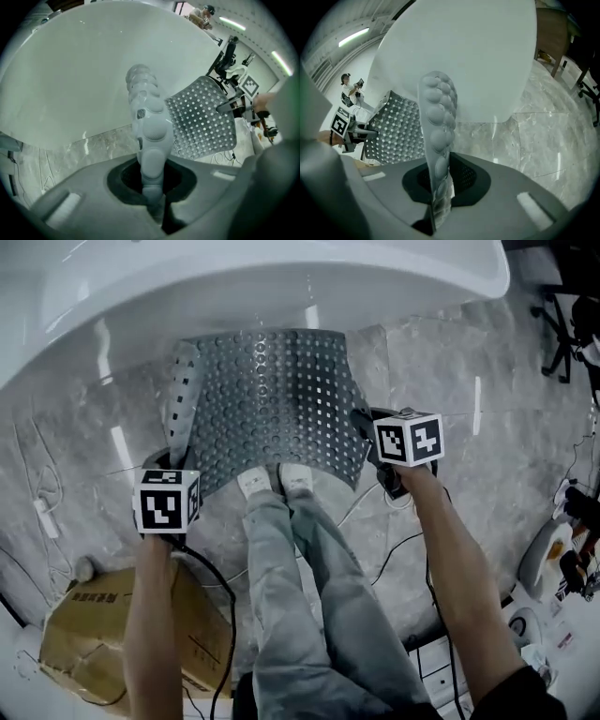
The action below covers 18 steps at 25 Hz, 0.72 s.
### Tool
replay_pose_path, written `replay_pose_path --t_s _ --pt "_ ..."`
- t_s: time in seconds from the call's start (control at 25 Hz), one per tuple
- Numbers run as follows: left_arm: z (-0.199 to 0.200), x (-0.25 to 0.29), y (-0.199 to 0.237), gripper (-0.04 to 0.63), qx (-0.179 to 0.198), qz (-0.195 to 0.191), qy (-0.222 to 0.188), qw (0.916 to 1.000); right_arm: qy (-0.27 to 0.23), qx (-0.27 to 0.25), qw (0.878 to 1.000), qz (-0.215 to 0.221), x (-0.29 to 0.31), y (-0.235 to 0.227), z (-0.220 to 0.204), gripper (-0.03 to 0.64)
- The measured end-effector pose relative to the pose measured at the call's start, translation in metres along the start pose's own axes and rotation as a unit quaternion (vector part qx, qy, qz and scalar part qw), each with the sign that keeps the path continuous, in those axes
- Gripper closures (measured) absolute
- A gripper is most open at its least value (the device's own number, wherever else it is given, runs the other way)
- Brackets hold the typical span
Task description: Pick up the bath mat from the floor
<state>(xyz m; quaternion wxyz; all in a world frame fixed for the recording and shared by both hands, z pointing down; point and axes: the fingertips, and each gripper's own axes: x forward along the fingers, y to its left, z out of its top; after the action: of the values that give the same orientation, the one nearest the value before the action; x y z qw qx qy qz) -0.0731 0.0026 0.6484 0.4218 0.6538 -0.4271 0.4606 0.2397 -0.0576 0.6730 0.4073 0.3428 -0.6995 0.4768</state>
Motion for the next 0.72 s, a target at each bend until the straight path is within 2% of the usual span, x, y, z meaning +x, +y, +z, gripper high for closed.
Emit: replay_pose_path --t_s 0.2,0.44,0.56,0.72 --pt "0.001 -0.056 -0.007 0.566 -0.04 0.003 -0.017 0.9991 -0.021 0.008 1.0 0.005 -0.043 0.017 0.013 0.597" --pt "0.02 -0.118 -0.027 0.565 -0.011 0.014 -0.028 0.9995 -0.034 -0.003 0.999 0.004 -0.093 0.037 0.027 0.597" --pt "0.028 -0.145 -0.033 0.563 -0.016 0.019 -0.038 0.999 -0.042 0.007 0.999 0.008 -0.118 0.046 0.029 0.597" --pt "0.028 -0.177 -0.037 0.563 -0.041 0.023 -0.052 0.9975 -0.055 0.026 0.998 0.009 -0.149 0.055 0.032 0.598"
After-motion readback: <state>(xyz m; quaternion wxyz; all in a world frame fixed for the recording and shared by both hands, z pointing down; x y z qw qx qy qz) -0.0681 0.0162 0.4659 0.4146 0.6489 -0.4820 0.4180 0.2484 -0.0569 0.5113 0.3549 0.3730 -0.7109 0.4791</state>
